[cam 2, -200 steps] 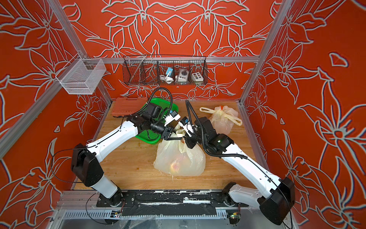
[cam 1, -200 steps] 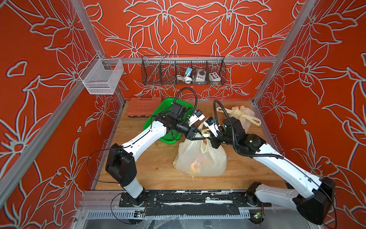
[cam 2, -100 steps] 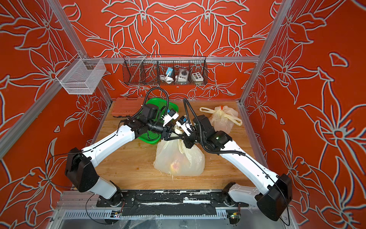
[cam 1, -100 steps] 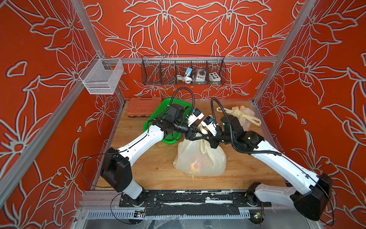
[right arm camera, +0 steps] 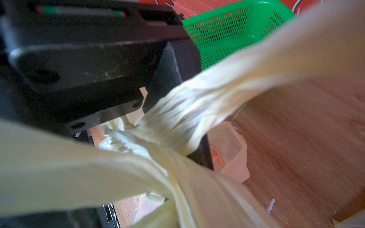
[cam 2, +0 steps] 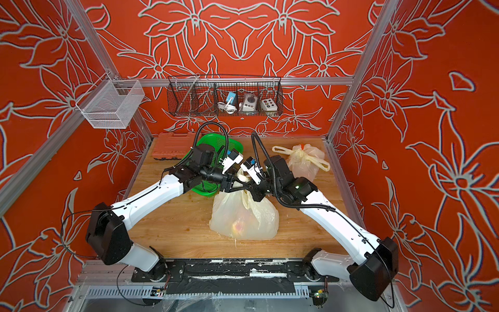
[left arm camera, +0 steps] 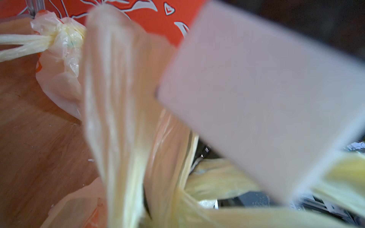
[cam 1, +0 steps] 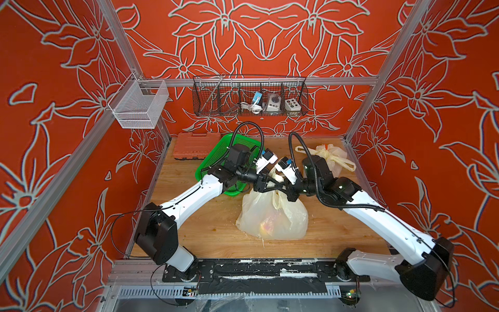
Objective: Place the peach into a plastic bag & tie a knot
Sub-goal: Cross the plastic bag at the center of the board.
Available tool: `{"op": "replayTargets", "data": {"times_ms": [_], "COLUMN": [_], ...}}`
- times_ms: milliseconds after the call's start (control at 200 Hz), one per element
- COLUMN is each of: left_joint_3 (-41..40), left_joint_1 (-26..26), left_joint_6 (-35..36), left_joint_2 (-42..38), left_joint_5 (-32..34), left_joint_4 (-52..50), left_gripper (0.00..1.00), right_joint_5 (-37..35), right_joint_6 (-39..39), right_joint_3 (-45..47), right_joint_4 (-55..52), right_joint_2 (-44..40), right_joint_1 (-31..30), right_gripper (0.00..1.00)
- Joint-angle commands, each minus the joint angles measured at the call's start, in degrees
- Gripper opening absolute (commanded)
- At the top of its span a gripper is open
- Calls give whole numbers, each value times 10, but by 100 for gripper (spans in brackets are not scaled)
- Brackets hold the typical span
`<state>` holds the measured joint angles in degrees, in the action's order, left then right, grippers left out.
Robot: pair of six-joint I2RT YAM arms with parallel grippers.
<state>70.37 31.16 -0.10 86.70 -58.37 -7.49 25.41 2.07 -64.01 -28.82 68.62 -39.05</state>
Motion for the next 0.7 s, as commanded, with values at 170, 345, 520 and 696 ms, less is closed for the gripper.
{"op": "replayTargets", "data": {"times_ms": [170, 345, 520, 696], "left_joint_3": [-13, -15, -19, -33], "left_joint_1": [-8, -8, -8, -16], "left_joint_6": [-23, -31, -15, 6], "left_joint_2": [-33, -24, -27, -34], "left_joint_5": [-46, -57, -55, -61], "left_joint_4": [74, 84, 78, 72], "left_gripper": [43, 18, 3, 0], "right_joint_5": [49, 55, 53, 73], "right_joint_6": [-5, -1, 8, 61], "right_joint_3": [-1, -2, -1, 5], "right_joint_4": [1, 3, 5, 6], "right_joint_2": [-8, -8, -13, -67], "right_joint_1": [-6, -6, -4, 38], "right_gripper": [0, 0, 12, 55]}}
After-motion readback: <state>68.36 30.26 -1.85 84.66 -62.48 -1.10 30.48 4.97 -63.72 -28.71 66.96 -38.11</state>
